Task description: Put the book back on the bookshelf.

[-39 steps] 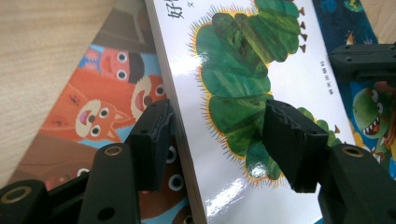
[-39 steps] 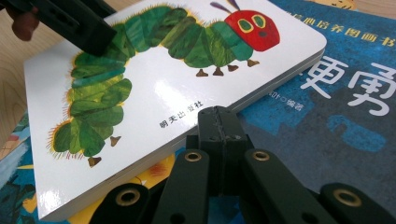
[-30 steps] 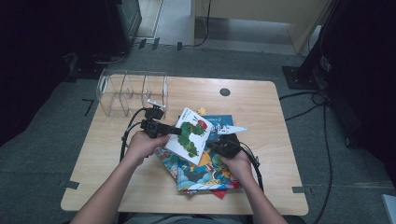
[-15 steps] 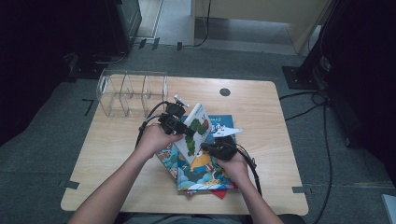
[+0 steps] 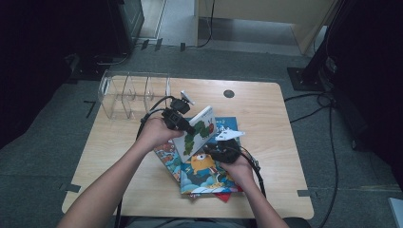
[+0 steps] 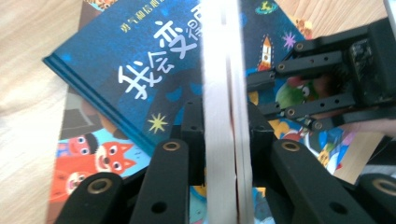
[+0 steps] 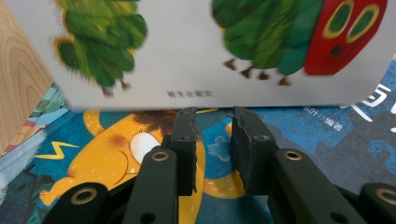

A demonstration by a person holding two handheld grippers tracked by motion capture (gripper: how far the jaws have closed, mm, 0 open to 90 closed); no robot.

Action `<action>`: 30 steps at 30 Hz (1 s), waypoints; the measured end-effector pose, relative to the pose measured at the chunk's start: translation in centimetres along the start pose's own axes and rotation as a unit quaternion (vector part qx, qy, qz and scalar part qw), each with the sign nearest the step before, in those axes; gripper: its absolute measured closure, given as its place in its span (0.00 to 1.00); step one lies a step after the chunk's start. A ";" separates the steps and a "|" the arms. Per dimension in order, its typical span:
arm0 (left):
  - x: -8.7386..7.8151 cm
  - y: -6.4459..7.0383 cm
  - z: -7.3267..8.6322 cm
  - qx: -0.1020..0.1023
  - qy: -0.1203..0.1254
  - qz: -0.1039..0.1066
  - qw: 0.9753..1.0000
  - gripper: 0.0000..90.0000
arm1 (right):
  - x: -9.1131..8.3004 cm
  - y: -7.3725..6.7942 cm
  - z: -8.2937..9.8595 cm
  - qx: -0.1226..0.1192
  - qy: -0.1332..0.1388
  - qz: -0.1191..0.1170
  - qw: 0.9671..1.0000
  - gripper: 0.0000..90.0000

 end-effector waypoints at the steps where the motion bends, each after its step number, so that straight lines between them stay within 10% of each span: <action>1: -0.1 0.0 0.0 0.005 -0.004 -0.005 1.000 0.86 | 0.0 0.1 0.0 0.001 0.000 0.000 1.000 0.78; 14: -0.5 0.3 0.0 0.046 -0.001 -0.014 0.999 0.86 | 0.0 0.1 0.0 -0.012 -0.001 0.001 1.000 0.66; 23: -2.0 -0.6 0.0 0.045 0.023 -0.019 0.999 0.86 | 0.2 -0.7 0.0 -0.065 -0.014 0.022 0.998 0.57; 30: -3.3 -1.4 0.2 0.041 0.036 -0.022 0.998 0.86 | 0.3 -0.7 -0.1 -0.063 -0.018 0.029 0.997 0.49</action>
Point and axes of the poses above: each handheld gripper's, and its own axes: x roughly forward along the jaws, z roughly out of its underside, y roughly to its right, the point moved 7 cm from there along x, roughly forward along the jaws, and after that the axes turned 13 degrees about -x, right-handed, at the moved point
